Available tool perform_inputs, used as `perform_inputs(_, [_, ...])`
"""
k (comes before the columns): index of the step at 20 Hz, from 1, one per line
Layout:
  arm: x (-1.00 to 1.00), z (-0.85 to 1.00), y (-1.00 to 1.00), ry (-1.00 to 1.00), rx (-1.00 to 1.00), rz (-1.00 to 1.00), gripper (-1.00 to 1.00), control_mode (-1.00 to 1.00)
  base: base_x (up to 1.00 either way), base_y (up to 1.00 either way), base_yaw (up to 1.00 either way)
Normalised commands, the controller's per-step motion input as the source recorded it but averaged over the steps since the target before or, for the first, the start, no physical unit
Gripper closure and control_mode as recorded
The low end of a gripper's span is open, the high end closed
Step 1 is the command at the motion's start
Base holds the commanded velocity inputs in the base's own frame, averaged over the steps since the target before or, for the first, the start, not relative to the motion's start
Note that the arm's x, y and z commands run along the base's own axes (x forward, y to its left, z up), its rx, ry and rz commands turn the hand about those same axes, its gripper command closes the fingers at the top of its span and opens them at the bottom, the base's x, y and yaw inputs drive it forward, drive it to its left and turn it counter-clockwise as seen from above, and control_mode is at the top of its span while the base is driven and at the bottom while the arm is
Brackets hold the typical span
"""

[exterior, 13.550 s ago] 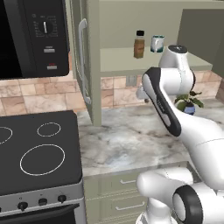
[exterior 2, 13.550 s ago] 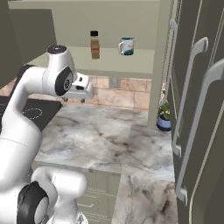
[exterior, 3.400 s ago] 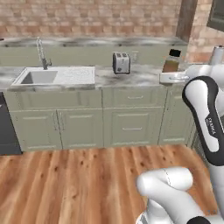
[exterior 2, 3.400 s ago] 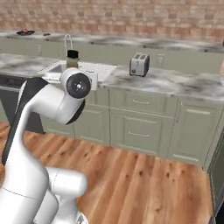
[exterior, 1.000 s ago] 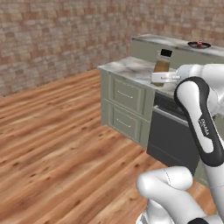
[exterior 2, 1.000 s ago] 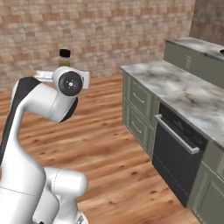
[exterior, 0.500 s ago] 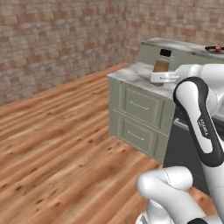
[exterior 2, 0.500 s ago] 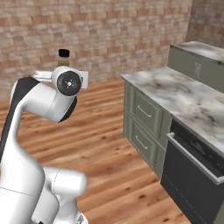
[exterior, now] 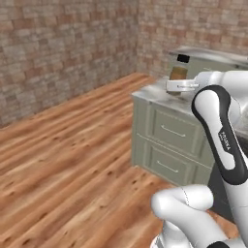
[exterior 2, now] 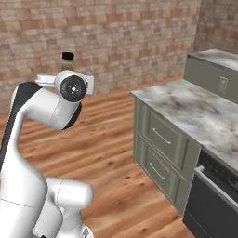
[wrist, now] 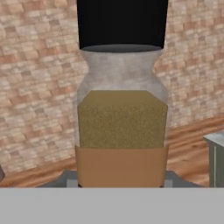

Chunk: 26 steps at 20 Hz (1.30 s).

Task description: Take the cinnamon bottle from the cabinet and place it on the dining table, next to the plate with the cupcake. Then take the chocolate from the dining counter and place it on the cupcake plate.

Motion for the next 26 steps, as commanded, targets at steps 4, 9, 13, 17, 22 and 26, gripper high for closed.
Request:
perform_inputs(4, [0.00, 0.00, 0.00, 0.00, 0.00, 0.00, 1.00, 1.00, 0.94, 0.26, -0.15])
perform_inputs(9, [0.00, 0.00, 0.00, 0.00, 0.00, 0.00, 1.00, 1.00, 0.94, 0.27, -0.15])
perform_inputs(13, [0.00, 0.00, 0.00, 0.00, 0.00, 0.00, 1.00, 1.00, 0.94, 0.30, -0.18])
perform_inputs(17, [0.00, 0.00, 0.00, 0.00, 0.00, 0.00, 1.00, 1.00, 0.94, 0.31, -0.19])
perform_inputs(22, [0.00, 0.00, 0.00, 0.00, 0.00, 0.00, 1.00, 1.00, 0.94, 0.31, -0.19])
perform_inputs(26, [0.00, 0.00, 0.00, 0.00, 0.00, 0.00, 1.00, 1.00, 0.94, 0.32, -0.20])
